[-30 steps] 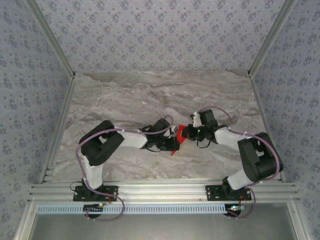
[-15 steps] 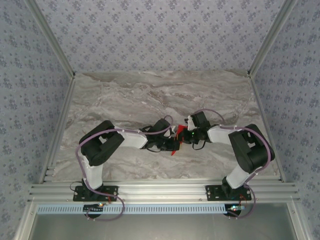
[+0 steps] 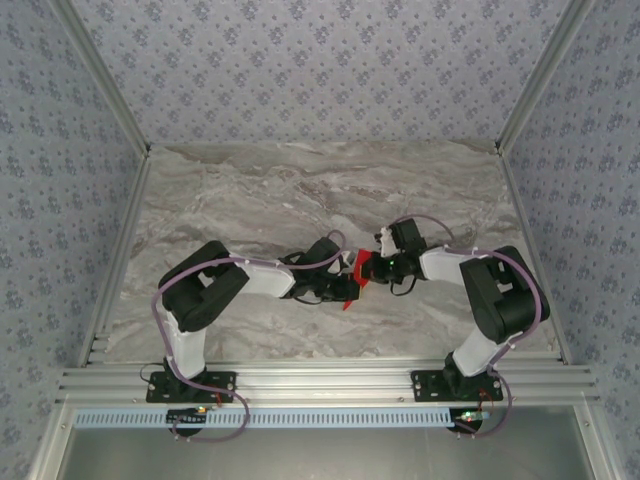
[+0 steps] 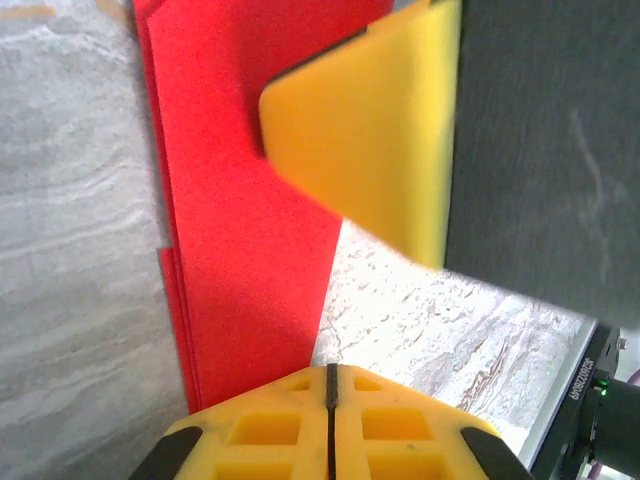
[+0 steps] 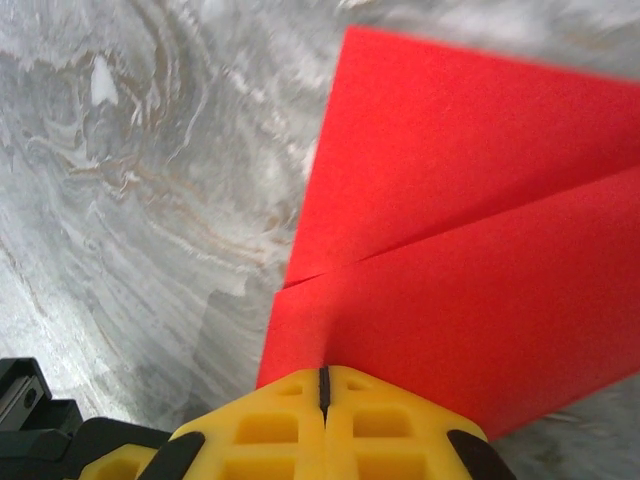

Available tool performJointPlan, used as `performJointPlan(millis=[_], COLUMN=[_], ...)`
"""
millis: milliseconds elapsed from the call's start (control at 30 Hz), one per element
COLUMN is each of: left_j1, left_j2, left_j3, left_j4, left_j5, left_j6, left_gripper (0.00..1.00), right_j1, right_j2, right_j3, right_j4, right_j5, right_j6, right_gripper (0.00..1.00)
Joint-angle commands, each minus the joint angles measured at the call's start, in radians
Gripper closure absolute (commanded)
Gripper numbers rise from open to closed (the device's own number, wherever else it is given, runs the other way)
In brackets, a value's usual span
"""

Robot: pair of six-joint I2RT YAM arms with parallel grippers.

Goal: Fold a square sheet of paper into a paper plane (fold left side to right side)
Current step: Fold the wing for the fifth time at the center of the table.

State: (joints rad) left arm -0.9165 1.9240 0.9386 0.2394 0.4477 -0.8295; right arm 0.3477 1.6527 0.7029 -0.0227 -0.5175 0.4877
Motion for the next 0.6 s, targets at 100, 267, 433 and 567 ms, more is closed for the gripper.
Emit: performJointPlan(millis=[100, 267, 433, 567], left_j1=[-0.012, -0.012, -0.012, -0.012], left_j2=[0.073, 0.080, 0.087, 0.090], left_j3=[-0.043, -0.042, -0.040, -0.038], left_j4=[-0.116, -0.112, -0.111, -0.111], left_j5=[-0.031, -0.030, -0.029, -0.028], left_j6=[-0.015, -0.015, -0.016, -0.017], left_gripper=[0.93, 0.94, 0.93, 0.94], right_j1=[-0.079, -0.126, -0.173, -0.203], right_j2=[0.053, 0.068, 0.092, 0.113], right_j3=[0.040, 0.051, 0.072, 0.095], right_j4=[-0.049, -0.059, -0.063, -0.075], right_j5=[0.099, 0.098, 0.073, 0.067], right_j6=[-0.067, -0.088, -0.104, -0.119], right_gripper=[0.98, 0.97, 0.97, 0.97])
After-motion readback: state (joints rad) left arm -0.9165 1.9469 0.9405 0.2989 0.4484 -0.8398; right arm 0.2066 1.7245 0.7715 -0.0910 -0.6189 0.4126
